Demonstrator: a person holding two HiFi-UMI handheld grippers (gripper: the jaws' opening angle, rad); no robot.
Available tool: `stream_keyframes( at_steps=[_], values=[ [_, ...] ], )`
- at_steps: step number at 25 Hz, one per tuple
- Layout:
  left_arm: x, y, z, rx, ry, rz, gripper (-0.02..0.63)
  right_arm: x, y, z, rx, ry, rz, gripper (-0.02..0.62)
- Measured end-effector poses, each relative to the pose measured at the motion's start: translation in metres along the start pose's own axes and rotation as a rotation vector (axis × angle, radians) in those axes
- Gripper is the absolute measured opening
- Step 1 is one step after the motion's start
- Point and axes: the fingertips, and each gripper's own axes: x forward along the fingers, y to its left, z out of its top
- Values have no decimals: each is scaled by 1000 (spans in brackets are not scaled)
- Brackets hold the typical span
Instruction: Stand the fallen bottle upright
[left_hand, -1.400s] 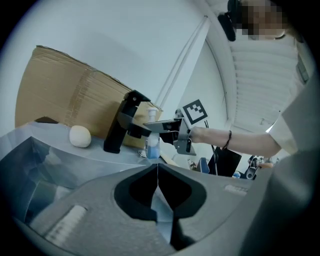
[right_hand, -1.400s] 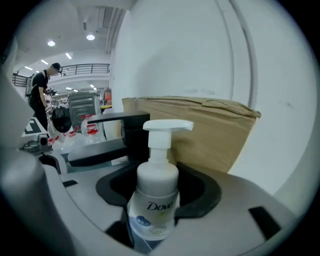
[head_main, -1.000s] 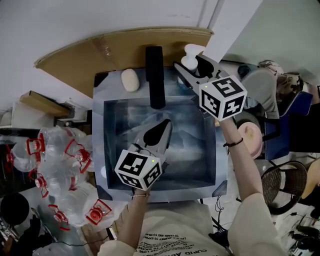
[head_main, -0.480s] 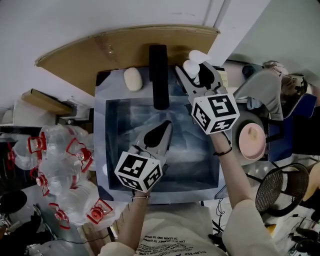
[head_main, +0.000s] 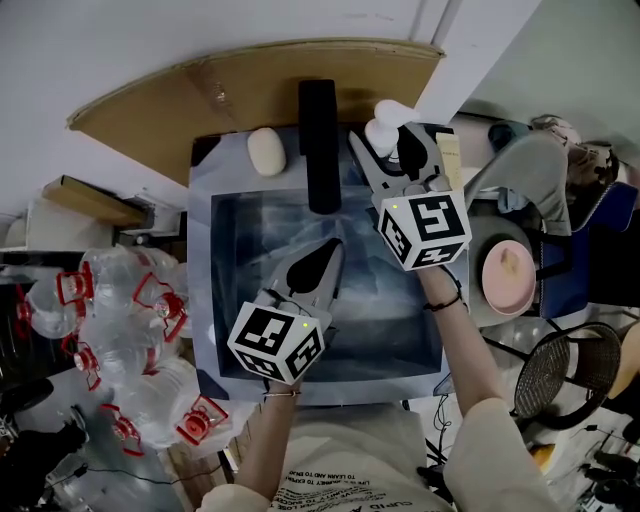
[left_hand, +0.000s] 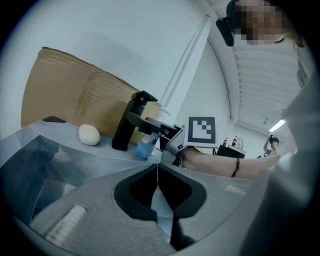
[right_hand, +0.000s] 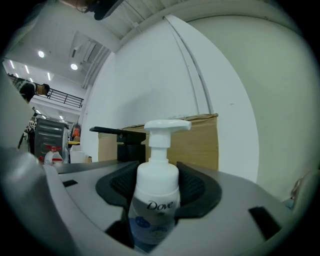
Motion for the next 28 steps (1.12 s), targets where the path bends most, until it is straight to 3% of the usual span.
stream_keyframes(
  at_steps=[20,25,28],
  values=[
    [1,1,0,7,0,13,25,-4,9,0,-79,-81,3,236],
    [0,-1,3,10,-5,11,25,-5,5,-7,-23,-57,8,302],
    [0,-3,6,13,-9,10,25,-9,5,-5,-12,-54,20,305]
  ],
)
